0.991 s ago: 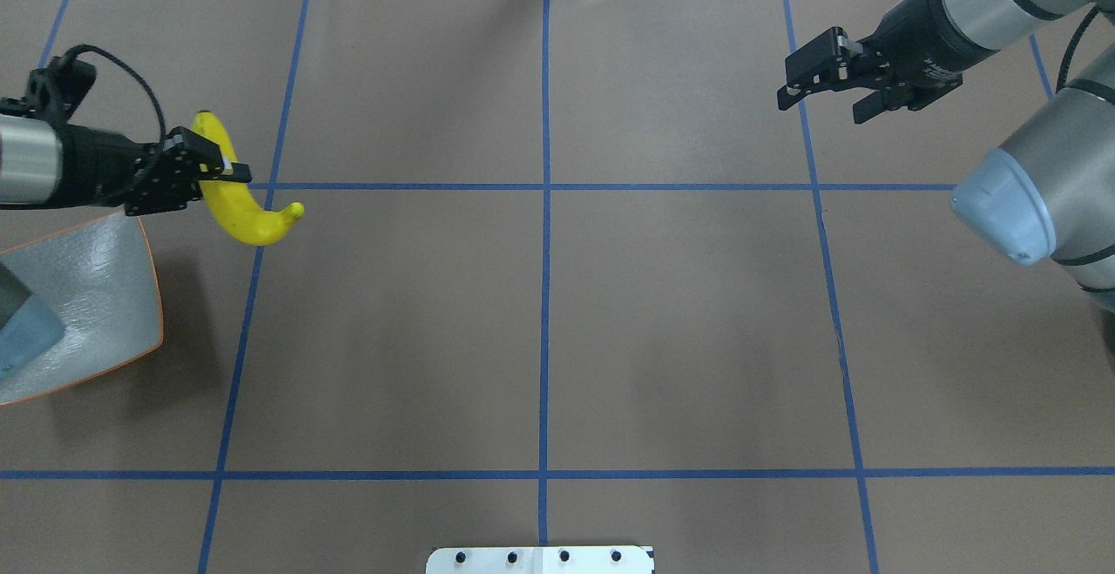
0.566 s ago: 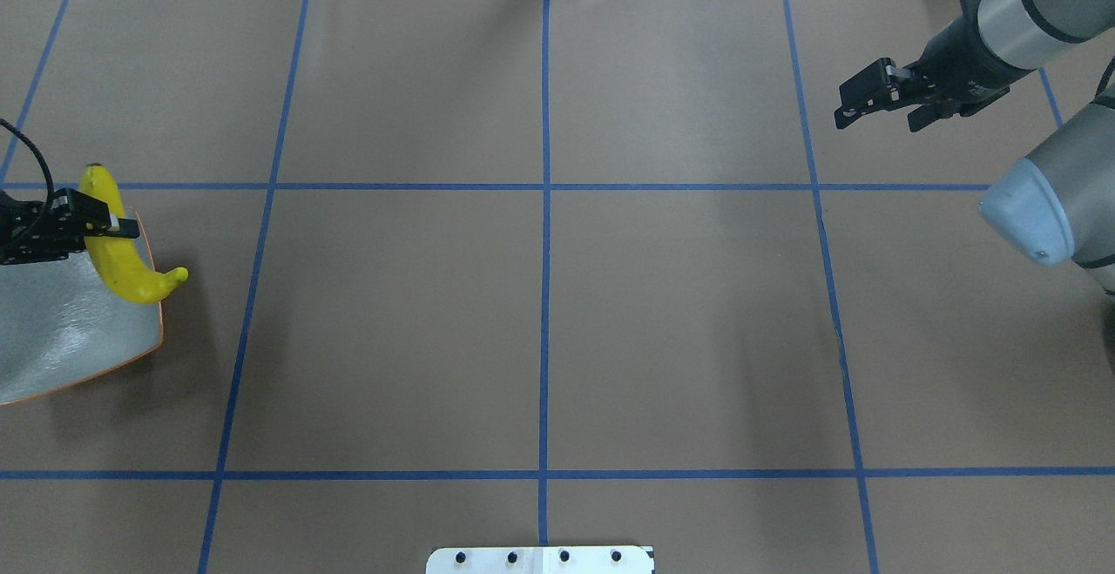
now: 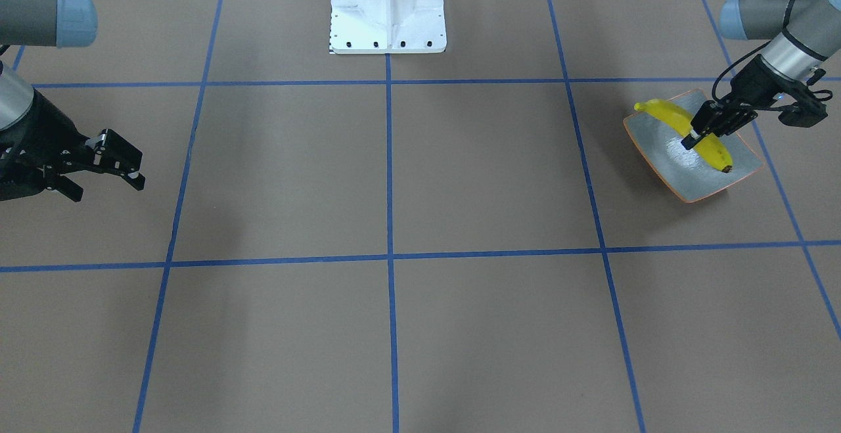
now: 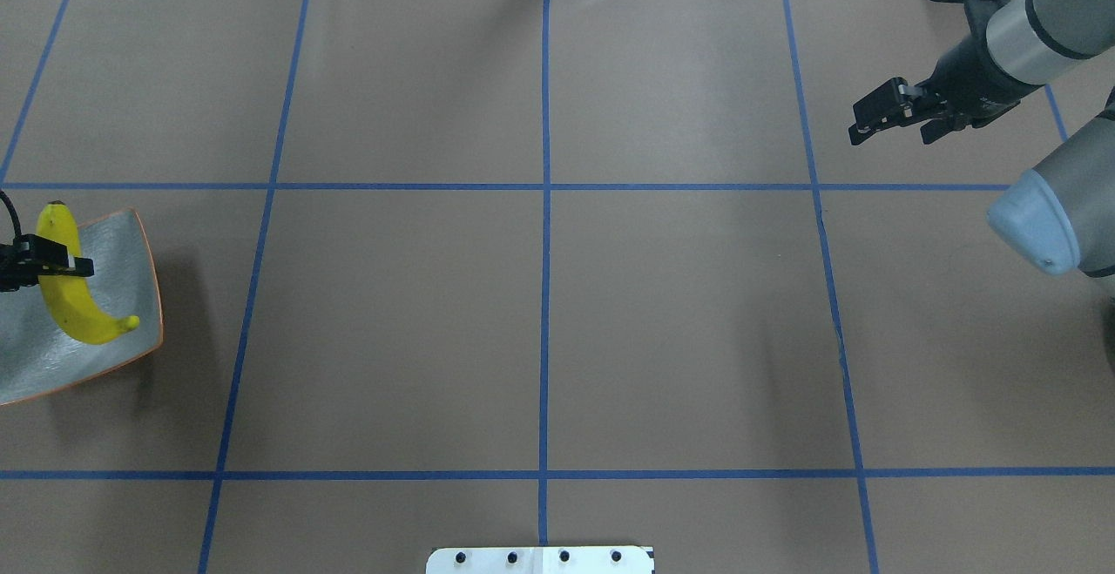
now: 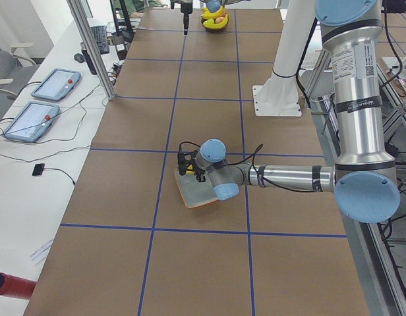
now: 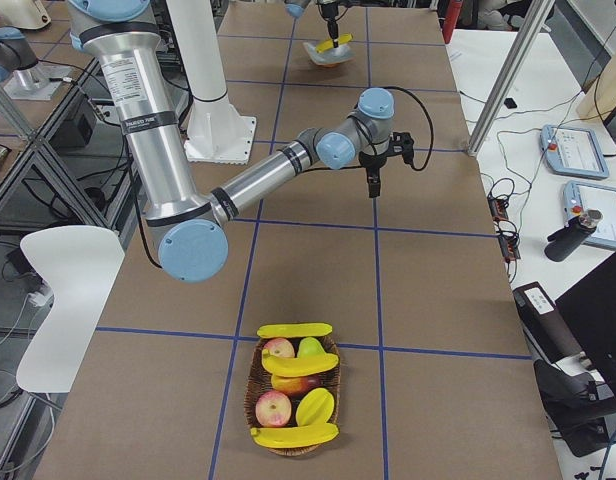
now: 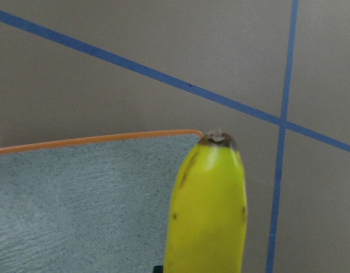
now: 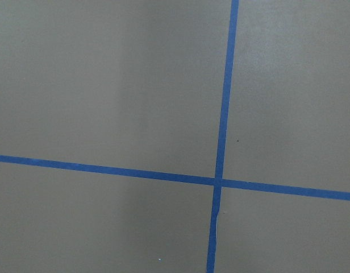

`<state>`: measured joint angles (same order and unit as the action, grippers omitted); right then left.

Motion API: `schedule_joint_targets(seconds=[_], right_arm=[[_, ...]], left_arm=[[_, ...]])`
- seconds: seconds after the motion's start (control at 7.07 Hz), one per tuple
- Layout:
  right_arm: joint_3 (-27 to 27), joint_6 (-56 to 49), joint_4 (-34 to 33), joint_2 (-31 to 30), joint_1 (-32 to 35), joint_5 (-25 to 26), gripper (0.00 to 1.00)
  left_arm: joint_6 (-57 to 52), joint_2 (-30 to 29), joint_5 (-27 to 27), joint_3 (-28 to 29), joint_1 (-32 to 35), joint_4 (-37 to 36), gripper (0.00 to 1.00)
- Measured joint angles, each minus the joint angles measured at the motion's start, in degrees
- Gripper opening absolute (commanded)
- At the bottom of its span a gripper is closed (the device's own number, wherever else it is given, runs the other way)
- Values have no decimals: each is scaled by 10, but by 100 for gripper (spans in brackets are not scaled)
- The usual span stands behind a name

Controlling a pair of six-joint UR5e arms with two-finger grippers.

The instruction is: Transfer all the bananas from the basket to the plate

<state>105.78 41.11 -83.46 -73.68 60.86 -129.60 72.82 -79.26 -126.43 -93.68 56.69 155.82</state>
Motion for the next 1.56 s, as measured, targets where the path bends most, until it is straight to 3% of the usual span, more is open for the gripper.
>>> schedule_joint_targets(seconds=[0.14,0.28,0.42,0.57,0.85,1.13,1.56], right_arm=[[-1,0,1,0,0,-2,99],[-1,-1,1,0,0,-3,99],[-2,-1,1,1,0,-3,99],[-2,-1,1,2,0,-4,99],[-3,-1,0,2,0,-4,100],[-4,-2,-2,0,0,-3,100],[-9,-59,-3,-32,18,-1,100]], left_arm=[[-16,2,1,10,0,0,0],[-23,2,2,18,0,1,21],[-26,1,2,24,-1,1,95],[-28,0,2,26,-1,2,100],[-32,3,-1,24,18,10,100],[-81,2,-34,26,78,4,100],[-183,-47,-110,26,195,-115,100]])
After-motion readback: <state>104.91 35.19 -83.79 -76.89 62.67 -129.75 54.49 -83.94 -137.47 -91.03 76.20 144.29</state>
